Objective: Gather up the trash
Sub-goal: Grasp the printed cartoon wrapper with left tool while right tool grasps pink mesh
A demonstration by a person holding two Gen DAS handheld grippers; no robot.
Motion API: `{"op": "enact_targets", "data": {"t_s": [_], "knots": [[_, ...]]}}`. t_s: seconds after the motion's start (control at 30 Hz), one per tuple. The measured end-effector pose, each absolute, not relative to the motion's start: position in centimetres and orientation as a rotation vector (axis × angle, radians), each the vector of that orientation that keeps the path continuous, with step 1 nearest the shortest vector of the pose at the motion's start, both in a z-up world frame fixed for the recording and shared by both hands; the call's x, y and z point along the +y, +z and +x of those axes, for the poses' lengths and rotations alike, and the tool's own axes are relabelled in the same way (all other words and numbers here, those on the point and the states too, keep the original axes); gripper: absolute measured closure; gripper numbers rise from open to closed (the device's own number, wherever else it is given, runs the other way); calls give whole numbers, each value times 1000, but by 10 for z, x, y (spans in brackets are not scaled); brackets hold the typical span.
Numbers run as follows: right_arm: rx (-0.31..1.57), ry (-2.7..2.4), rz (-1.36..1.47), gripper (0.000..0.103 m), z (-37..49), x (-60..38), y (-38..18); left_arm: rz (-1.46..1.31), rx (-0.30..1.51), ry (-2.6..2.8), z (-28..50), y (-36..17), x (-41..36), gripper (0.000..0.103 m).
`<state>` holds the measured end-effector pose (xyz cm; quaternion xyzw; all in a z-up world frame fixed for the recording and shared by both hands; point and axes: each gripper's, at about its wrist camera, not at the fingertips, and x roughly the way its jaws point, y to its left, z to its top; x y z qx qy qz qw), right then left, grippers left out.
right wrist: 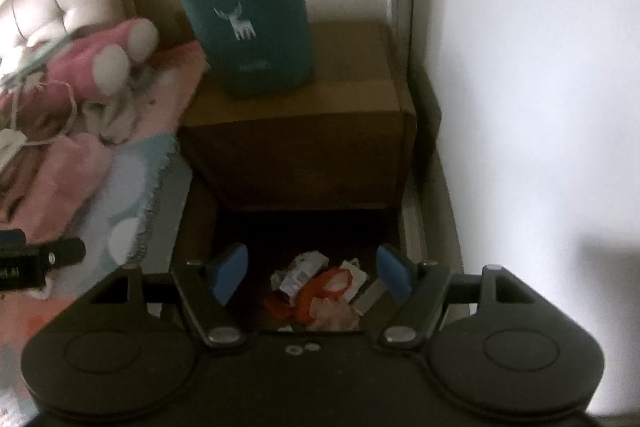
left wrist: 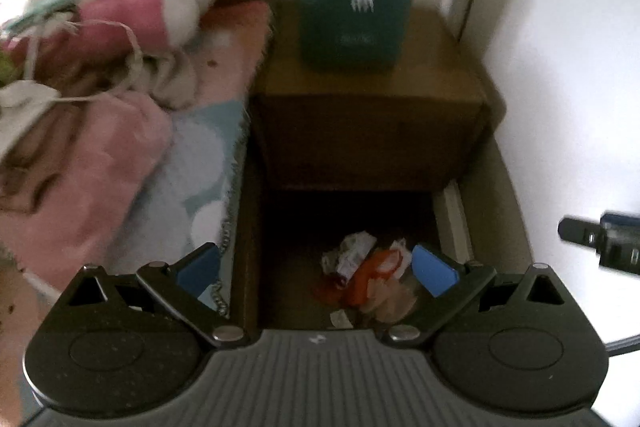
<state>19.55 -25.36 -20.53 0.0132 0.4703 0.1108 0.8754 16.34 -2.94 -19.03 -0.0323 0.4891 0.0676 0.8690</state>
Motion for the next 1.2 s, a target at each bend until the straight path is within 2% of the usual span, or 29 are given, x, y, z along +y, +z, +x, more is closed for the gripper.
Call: {"op": "enact_targets", "data": {"t_s": [0.37, 0.53, 0.73, 1.0, 1.13, 1.2], "knots": [[1109, 330, -147, 32, 247, -212, -426, -50, 1105, 23, 254, -407, -17, 0], [1189, 363, -184, 32, 258, -203, -528, -112, 1203, -22, 302, -519, -16, 0], [1250, 369, -213, 32, 266, -198, -628, -27, 1254, -70, 353, -625, -26, 0], [1300, 416, -275, 35, 281, -184, -728, -5, 1352, -107, 389, -729, -35, 1], [1301, 414, -259, 35, 285, -181, -751, -9, 1400, -96, 395, -761, -33, 2], [1302, 417, -263, 35, 285, -180, -756, -33, 1422, -99, 396, -772, -31, 7]]}}
